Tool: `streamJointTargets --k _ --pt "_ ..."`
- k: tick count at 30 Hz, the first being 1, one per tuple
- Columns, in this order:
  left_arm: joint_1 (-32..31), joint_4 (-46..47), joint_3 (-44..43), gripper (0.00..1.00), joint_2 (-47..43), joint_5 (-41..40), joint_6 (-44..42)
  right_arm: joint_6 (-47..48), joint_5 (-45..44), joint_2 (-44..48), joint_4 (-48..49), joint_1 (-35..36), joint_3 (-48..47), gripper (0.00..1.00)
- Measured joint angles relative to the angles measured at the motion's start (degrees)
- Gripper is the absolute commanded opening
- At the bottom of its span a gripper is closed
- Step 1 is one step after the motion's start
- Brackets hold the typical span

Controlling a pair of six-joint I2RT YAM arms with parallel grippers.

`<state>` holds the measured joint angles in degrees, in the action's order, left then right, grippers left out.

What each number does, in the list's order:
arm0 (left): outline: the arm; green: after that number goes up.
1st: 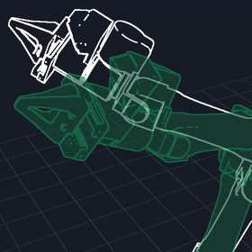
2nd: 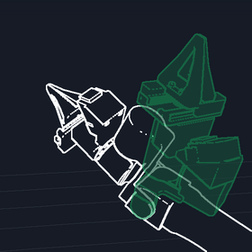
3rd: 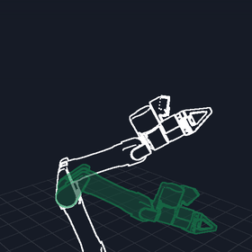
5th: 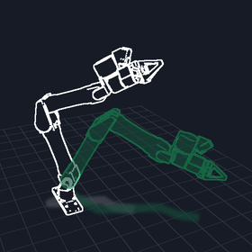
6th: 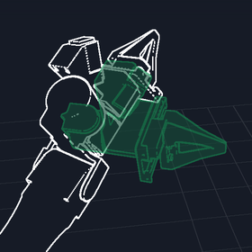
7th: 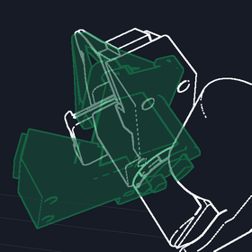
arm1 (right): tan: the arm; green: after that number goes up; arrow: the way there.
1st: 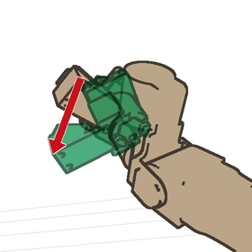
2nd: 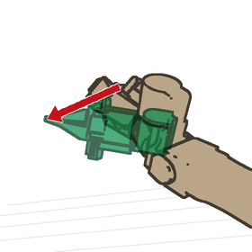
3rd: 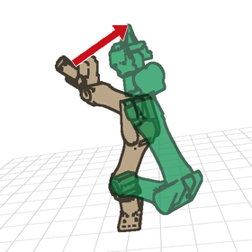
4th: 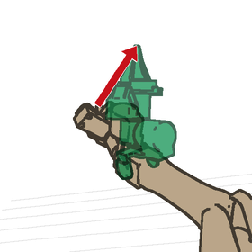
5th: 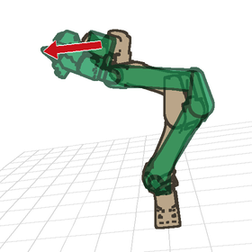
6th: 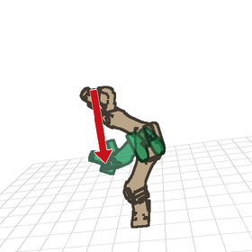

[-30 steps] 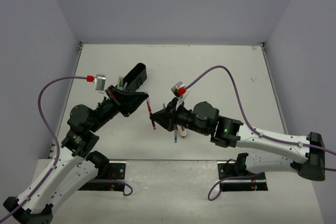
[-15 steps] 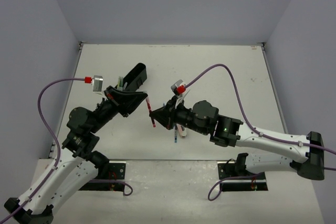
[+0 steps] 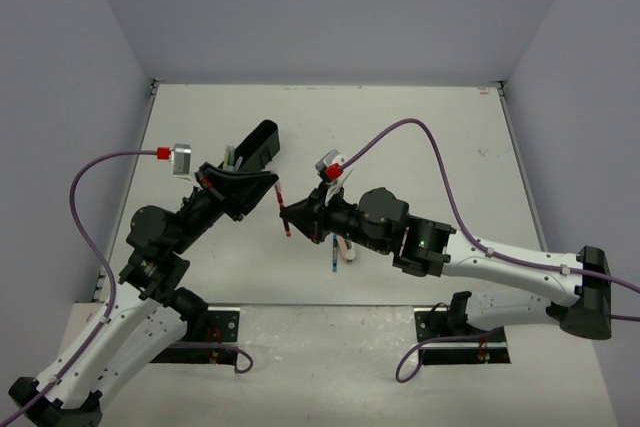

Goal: Sort the stationery into containers
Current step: Close the pen cap on the pen.

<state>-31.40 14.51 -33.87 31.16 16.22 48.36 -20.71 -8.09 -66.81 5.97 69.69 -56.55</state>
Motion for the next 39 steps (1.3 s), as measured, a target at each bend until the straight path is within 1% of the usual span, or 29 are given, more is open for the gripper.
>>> streamJointTargets --k 2,3,5,7,8,12,15,17,21,23,28,29,31,34,39 --pt "0.0 -0.1 0.0 0.00 0.0 -0.1 -0.1 0.5 -0.1 0.0 0.0 0.0 0.0 0.00" --pt "0.0 -0.2 0.0 0.02 0.0 -0.2 -0.1 0.6 -0.2 0.0 0.0 0.0 0.0 0.00" --pt "0.0 -0.4 0.0 0.10 -0.2 -0.5 -0.3 0.8 -0.3 0.0 0.0 0.0 0.0 0.00" --pt "0.0 -0.6 0.0 0.21 -0.3 -0.6 -0.7 0.9 -0.3 0.0 0.1 0.0 0.0 0.00" --pt "0.0 -0.7 0.0 0.25 -0.4 -0.6 -0.9 0.9 -0.3 0.0 0.1 0.0 0.0 0.00" --pt "-0.1 -3.0 -0.1 0.25 -0.4 0.4 -1.4 1.2 -0.4 0.1 2.9 -0.1 0.0 0.00" --pt "-0.2 -4.4 -0.1 0.28 -0.3 1.2 -1.7 1.4 -0.6 0.1 4.7 -0.3 0.0 0.00" --pt "-0.2 -4.8 -0.1 0.24 -0.2 1.7 -2.1 1.5 -0.8 0.1 5.3 -0.4 0.0 0.00" --pt "-0.2 -4.9 -0.3 0.04 0.0 3.1 -3.0 1.9 -0.8 0.1 5.7 -0.4 0.0 0.00" --pt "-0.2 -4.7 -0.4 0.00 0.0 4.1 -3.3 2.0 -0.6 0.1 5.7 -0.4 0.0 0.00" --pt "-0.1 -3.1 -0.4 0.00 0.2 7.3 -4.8 2.3 0.6 0.1 6.0 -0.4 0.0 0.00" --pt "0.0 -2.6 -0.4 0.00 0.2 8.0 -5.4 2.4 1.1 0.2 6.0 -0.4 0.0 0.02" --pt "0.2 -1.7 -0.4 0.00 0.3 9.6 -6.7 2.7 2.2 0.4 6.1 -0.6 0.0 0.12" --pt "0.4 -0.6 -0.4 0.00 0.3 11.9 -8.4 2.9 3.8 0.6 6.1 -0.7 0.0 0.21" --pt "0.1 0.4 -1.1 0.00 0.6 17.0 -9.2 3.0 6.6 0.4 6.8 -0.5 0.3 0.22"
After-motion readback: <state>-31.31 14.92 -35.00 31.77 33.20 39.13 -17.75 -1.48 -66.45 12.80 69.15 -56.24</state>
